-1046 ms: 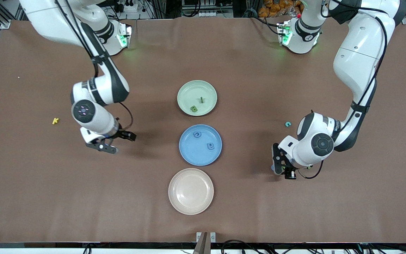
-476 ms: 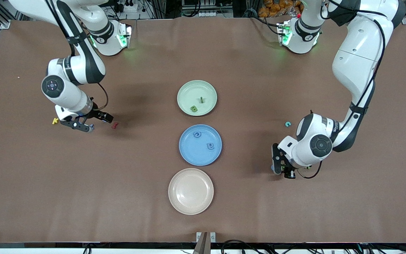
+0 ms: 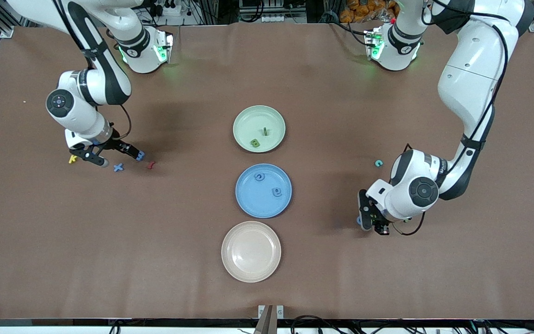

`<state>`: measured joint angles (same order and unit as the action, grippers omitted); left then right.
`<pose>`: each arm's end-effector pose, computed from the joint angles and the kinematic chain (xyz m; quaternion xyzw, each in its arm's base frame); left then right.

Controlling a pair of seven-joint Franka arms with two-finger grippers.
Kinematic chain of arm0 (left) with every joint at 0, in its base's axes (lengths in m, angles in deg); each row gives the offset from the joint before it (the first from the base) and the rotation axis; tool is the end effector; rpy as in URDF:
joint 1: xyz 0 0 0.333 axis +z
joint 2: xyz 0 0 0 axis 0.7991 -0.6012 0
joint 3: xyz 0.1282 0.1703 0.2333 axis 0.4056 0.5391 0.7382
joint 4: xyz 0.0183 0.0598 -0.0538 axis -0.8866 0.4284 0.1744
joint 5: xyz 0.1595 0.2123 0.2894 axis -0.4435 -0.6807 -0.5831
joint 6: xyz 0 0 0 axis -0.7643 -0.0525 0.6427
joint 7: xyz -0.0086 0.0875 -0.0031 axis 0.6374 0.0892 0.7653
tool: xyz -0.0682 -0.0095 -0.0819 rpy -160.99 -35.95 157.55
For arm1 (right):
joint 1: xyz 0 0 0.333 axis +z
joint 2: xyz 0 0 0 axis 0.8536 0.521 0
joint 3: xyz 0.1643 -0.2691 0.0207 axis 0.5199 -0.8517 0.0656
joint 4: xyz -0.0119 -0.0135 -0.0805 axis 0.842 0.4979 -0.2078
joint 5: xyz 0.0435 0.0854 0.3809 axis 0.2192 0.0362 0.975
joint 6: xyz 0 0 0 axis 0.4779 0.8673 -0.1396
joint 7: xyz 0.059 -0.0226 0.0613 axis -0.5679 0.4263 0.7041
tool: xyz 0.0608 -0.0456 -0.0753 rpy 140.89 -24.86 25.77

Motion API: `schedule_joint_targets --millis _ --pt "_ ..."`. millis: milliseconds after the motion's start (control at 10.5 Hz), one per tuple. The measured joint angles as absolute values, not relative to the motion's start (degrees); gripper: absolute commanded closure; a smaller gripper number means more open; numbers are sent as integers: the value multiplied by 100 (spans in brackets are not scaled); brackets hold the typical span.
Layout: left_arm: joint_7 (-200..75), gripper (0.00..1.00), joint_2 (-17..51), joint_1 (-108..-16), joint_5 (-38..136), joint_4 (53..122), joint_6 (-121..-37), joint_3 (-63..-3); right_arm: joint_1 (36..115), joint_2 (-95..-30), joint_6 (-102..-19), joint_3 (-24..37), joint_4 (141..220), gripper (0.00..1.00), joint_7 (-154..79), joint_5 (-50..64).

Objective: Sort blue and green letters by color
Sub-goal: 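Grasp green N with the left gripper while the right gripper reaches blue E, then carry green N with the left gripper while the right gripper grasps blue E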

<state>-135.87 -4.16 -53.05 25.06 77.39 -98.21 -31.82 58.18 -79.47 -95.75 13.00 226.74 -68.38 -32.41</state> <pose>0.6820 -0.1725 0.1813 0.7122 -0.7015 0.0238 0.0044 0.4577 0.0055 0.2277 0.9787 -0.2047 -0.0108 0.0106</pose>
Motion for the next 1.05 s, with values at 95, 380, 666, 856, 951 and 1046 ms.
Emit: schedule_joint_targets --millis 95,380,666,856,951,1046 --pt "-13542 100 -416 -5271 2506 7712 -9830 -3174 5776 -7936 -9637 1300 22690 0 -6865 -3241" --pt "-13356 100 -269 -5183 2586 7601 -9833 -3181 5776 -7741 -9954 1346 22755 0 -7012 -3241" --pt "-12554 100 16 -5147 3129 7606 -9371 -3326 5848 -7535 -10105 1377 22763 0 -7364 -3241" --pt "-11157 100 232 -5163 3164 7646 -8913 -3599 5962 -7459 -10126 1390 22764 0 -7588 -3241" --pt "-10273 100 385 -5195 3170 7717 -8676 -3721 6014 -7435 -10135 1391 22765 0 -7662 -3241" --pt "-9357 100 559 -5220 3175 7866 -8509 -3821 6031 -7413 -10138 1392 22765 0 -7695 -3241"
